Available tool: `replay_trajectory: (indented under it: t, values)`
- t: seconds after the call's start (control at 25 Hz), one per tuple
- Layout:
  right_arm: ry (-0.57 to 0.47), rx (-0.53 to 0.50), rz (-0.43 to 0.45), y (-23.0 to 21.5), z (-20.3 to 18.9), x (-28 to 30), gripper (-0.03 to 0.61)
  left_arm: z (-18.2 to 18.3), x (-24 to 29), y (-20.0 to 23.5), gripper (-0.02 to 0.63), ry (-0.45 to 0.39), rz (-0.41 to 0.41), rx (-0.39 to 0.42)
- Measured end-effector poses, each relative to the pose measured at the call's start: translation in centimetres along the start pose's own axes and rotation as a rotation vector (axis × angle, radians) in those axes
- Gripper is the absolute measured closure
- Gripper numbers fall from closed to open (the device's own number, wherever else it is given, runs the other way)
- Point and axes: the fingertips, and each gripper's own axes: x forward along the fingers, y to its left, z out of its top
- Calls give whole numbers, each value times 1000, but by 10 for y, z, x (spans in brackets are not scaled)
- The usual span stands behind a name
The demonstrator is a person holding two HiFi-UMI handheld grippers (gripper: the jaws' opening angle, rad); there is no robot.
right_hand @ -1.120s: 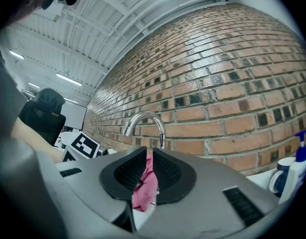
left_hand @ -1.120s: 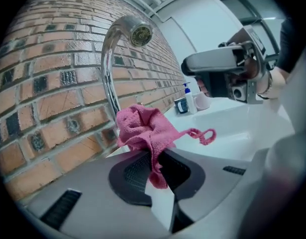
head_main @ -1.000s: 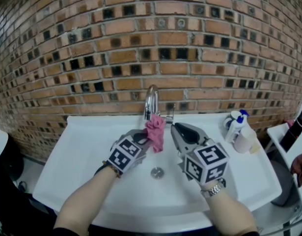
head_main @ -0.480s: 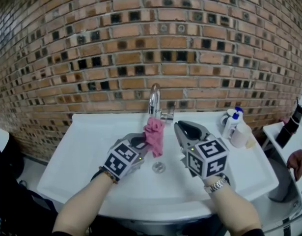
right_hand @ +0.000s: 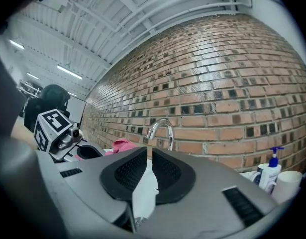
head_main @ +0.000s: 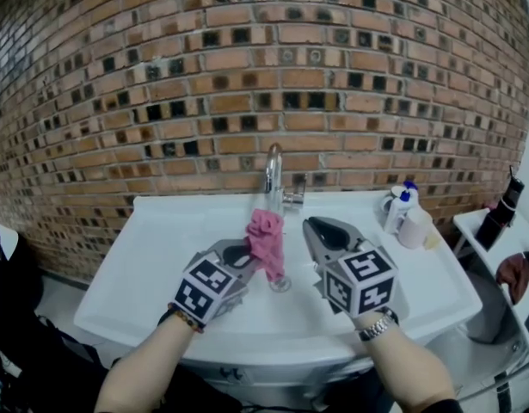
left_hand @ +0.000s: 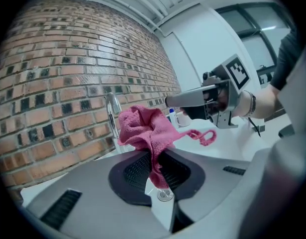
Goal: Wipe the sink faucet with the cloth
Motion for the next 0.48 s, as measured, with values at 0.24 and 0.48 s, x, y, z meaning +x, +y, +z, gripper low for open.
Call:
replay_trajectory:
  t: [0.24,0.48]
  values:
    - [-17,-8,-8,22,4,-21,537,11,-33,-21,569,-41,2,-17]
    - [-20,-10,-22,55,6,-51,543,18,-76,-47,569,-67,4,-14]
